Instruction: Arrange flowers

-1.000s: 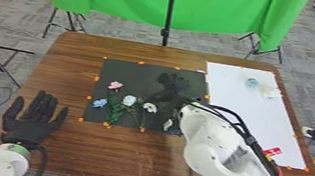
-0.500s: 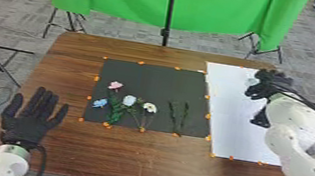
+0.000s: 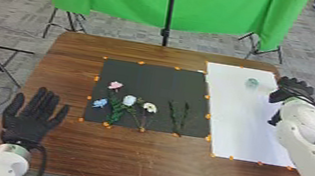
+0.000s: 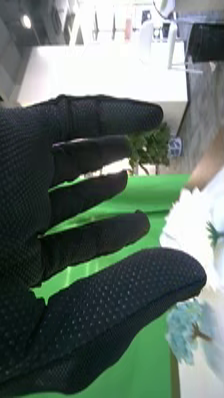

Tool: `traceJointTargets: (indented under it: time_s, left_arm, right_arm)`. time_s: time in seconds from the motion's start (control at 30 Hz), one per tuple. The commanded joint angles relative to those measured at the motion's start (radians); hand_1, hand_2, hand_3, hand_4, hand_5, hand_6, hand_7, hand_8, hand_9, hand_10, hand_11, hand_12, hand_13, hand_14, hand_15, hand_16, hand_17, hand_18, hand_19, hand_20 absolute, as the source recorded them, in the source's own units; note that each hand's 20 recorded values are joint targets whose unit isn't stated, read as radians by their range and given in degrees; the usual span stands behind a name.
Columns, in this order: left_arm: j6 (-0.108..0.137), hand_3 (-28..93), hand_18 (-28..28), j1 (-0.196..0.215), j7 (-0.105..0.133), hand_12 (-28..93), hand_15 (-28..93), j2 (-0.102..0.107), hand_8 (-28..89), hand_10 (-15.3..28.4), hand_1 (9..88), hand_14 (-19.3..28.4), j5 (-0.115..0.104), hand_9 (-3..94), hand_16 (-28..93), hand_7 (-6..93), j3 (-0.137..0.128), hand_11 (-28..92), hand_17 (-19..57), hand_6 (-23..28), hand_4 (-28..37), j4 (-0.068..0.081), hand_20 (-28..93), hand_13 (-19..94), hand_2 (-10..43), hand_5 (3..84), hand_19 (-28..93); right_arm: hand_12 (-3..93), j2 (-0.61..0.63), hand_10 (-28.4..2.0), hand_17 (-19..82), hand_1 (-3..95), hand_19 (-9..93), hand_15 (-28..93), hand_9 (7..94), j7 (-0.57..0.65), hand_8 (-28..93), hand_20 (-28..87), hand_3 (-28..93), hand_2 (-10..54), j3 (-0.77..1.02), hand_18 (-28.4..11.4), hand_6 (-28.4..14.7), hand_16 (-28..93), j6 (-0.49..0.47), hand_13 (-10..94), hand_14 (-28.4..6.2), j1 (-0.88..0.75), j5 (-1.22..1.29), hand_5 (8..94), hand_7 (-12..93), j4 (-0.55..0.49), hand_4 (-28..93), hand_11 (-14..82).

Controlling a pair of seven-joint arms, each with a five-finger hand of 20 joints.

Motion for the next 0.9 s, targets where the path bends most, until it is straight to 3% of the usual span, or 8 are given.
traceJointTargets:
  time_s: [0.03, 0.13, 0.23, 0.3, 0.4, 0.53, 0.77, 0.9]
  left_arm:
    - [0.041, 75, 15.4, -0.014, -0.019, 14, 54, -0.008, -11, 15.8, 29.1, 16.0, -0.025, 42.9, -6, 20.9, 0.021, 32, -4.8, 7.7, -28.3, 0.006, 20, 33, 12.4, 48.4, 42]
    - [0.031, 75, 15.4, -0.019, -0.025, 13, 55, -0.008, -11, 15.9, 29.0, 16.0, -0.016, 42.9, -6, 21.1, 0.022, 32, -4.8, 7.8, -28.3, 0.012, 20, 33, 12.6, 48.6, 42]
    - [-0.006, 75, 15.4, -0.015, -0.059, 13, 55, -0.009, -11, 15.9, 29.0, 15.9, 0.028, 42.7, -6, 20.9, 0.015, 32, -4.8, 7.7, -28.3, 0.016, 20, 33, 12.8, 48.2, 42]
    - [-0.006, 75, 15.4, -0.019, -0.066, 13, 55, -0.008, -11, 15.9, 28.8, 15.8, 0.040, 42.5, -6, 20.7, 0.016, 32, -4.9, 7.7, -28.3, 0.015, 20, 33, 13.1, 48.0, 42]
    - [-0.003, 74, 15.4, -0.013, -0.058, 13, 54, -0.007, -11, 16.0, 28.6, 15.8, 0.034, 42.3, -6, 20.3, 0.014, 31, -5.0, 7.7, -28.3, 0.011, 20, 33, 13.4, 47.8, 42]
    - [-0.001, 75, 15.5, -0.013, -0.062, 13, 54, -0.007, -11, 16.0, 28.5, 15.9, 0.035, 42.3, -6, 20.1, 0.015, 31, -5.1, 7.8, -28.3, 0.012, 20, 33, 13.4, 47.8, 42]
    - [0.003, 75, 15.5, -0.023, -0.068, 13, 54, -0.002, -11, 16.0, 28.5, 15.9, 0.035, 42.2, -6, 20.1, 0.015, 31, -5.1, 7.8, -28.3, 0.019, 20, 33, 13.6, 47.8, 42]
    - [0.008, 74, 15.5, -0.032, -0.073, 13, 54, -0.002, -11, 16.0, 28.5, 15.9, 0.030, 42.2, -6, 20.0, 0.022, 31, -5.1, 7.8, -28.3, 0.023, 20, 33, 13.6, 47.8, 42]
  right_arm:
    - [11.6, -0.047, -16.0, 19, 54.3, 63, 28, 29.0, 0.036, -12, 18, 68, -9.5, -0.071, -22.8, -4.7, 9, -0.114, 26, -16.9, 0.105, 0.020, 38.1, 18, 0.074, -28, 8.0]
    - [10.7, -0.068, -15.2, 26, 57.2, 67, 28, 33.2, 0.077, -12, 18, 65, -9.5, -0.087, -22.5, -4.0, 9, -0.225, 34, -15.1, 0.119, 0.018, 40.3, 17, 0.098, -28, 9.2]
    - [10.2, -0.067, -15.0, 31, 57.4, 68, 27, 35.0, 0.082, -12, 14, 67, -9.5, -0.079, -21.7, -3.3, 9, -0.234, 38, -14.4, 0.096, 0.027, 41.7, 17, 0.096, -28, 9.2]
    - [11.3, -0.053, -14.7, 35, 58.5, 69, 29, 41.0, 0.074, -12, 13, 67, -9.5, -0.082, -18.9, -2.3, 10, -0.179, 44, -13.3, 0.070, 0.013, 45.7, 17, 0.082, -28, 10.5]
    - [16.4, -0.033, -12.7, 37, 61.1, 74, 36, 56.0, 0.081, -12, 18, 64, -9.5, -0.116, -17.9, -1.2, 19, -0.018, 55, -10.9, 0.045, -0.014, 53.7, 20, 0.074, -28, 16.6]
    - [41.6, -0.006, -10.4, 38, 65.9, 79, 38, 79.6, 0.073, 5, 29, 56, -9.5, -0.151, -18.3, -0.1, 39, 0.136, 68, -5.9, 0.028, -0.046, 67.2, 29, 0.047, -28, 11.1]
    - [44.4, 0.040, -10.4, 39, 64.1, 81, 39, 85.4, 0.011, 8, 32, 60, -9.5, -0.214, -19.3, -0.2, 40, 0.329, 71, -5.9, 0.036, -0.102, 72.8, 35, -0.082, -28, 11.5]
    - [44.8, 0.036, -10.3, 38, 63.7, 81, 39, 85.8, -0.008, 8, 32, 62, -9.5, -0.229, -19.7, -0.4, 41, 0.325, 71, -5.7, 0.045, -0.126, 73.4, 35, -0.156, -28, 11.3]
